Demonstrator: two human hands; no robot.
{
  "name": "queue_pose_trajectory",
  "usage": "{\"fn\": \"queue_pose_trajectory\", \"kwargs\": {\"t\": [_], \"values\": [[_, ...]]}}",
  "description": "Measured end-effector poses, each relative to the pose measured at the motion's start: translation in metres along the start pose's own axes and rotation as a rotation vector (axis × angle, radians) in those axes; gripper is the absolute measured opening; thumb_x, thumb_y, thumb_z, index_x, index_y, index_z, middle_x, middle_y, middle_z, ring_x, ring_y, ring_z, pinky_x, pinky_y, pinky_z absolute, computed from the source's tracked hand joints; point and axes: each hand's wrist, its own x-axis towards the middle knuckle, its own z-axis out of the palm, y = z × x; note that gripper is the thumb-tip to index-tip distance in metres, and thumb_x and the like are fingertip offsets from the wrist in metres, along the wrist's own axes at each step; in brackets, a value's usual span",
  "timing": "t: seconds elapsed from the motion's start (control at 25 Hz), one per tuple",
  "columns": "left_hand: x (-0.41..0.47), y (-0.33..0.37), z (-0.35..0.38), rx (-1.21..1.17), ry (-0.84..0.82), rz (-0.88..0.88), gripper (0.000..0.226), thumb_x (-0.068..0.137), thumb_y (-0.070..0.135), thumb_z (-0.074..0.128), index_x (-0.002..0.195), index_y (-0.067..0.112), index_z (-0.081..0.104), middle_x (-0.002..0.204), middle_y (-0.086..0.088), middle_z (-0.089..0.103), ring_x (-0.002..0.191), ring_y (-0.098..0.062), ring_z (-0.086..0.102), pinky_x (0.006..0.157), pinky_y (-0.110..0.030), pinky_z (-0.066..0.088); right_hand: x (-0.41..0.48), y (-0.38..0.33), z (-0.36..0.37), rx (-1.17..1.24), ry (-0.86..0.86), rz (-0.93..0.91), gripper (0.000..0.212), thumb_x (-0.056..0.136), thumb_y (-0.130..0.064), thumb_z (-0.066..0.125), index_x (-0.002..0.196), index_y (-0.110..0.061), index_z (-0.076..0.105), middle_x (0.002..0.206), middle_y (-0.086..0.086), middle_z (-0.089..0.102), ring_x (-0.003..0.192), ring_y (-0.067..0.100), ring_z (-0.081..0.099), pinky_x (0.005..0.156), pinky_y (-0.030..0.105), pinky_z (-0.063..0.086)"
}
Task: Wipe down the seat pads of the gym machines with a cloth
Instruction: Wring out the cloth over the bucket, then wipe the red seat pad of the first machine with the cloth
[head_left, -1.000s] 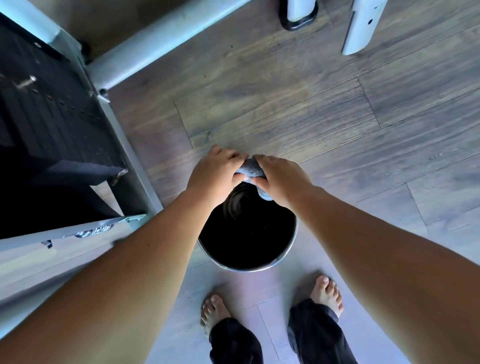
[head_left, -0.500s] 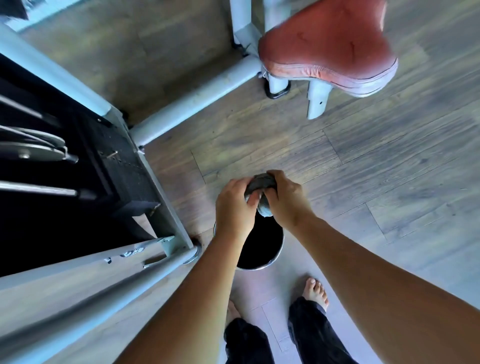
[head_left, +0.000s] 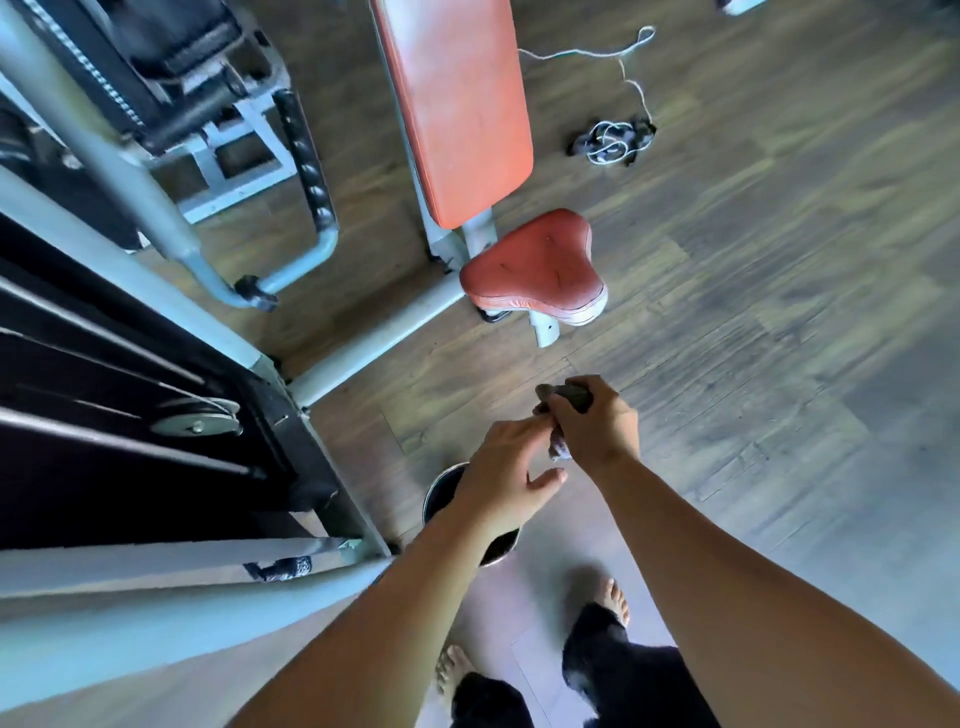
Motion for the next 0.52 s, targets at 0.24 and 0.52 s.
{"fn": "queue_pose_trajectory", "kwargs": {"t": [0.24,0.52], "values": [[0.102,0.040,-0.020,0.368,-0.019,-0.076,0.061,0.088,0.052,0.061,0.143,0.026,0.058,0.147,0.007,0.058,0.134,-0.023,0.046,0.107,-0.044,0.046,0.071,-0.021,-0.110,-0.041,0.021,-0.115,0.036,0.077,-0.034,0.071,0.112,-0.025,0.067,0.092,-0.001,0.072,0.092,0.021,0.068,0.079,0.030,0.056],[0.219,0.080,-0.011,0.419,0.076,-0.217,0.051,0.091,0.043,0.064,0.139,0.026,0.060,0.142,0.004,0.062,0.131,-0.027,0.051,0.100,-0.045,0.052,0.204,-0.044,-0.182,-0.218,-0.129,-0.305,0.041,0.087,-0.045,0.069,0.120,-0.023,0.063,0.108,0.003,0.072,0.097,0.022,0.064,0.077,0.024,0.043]]}}
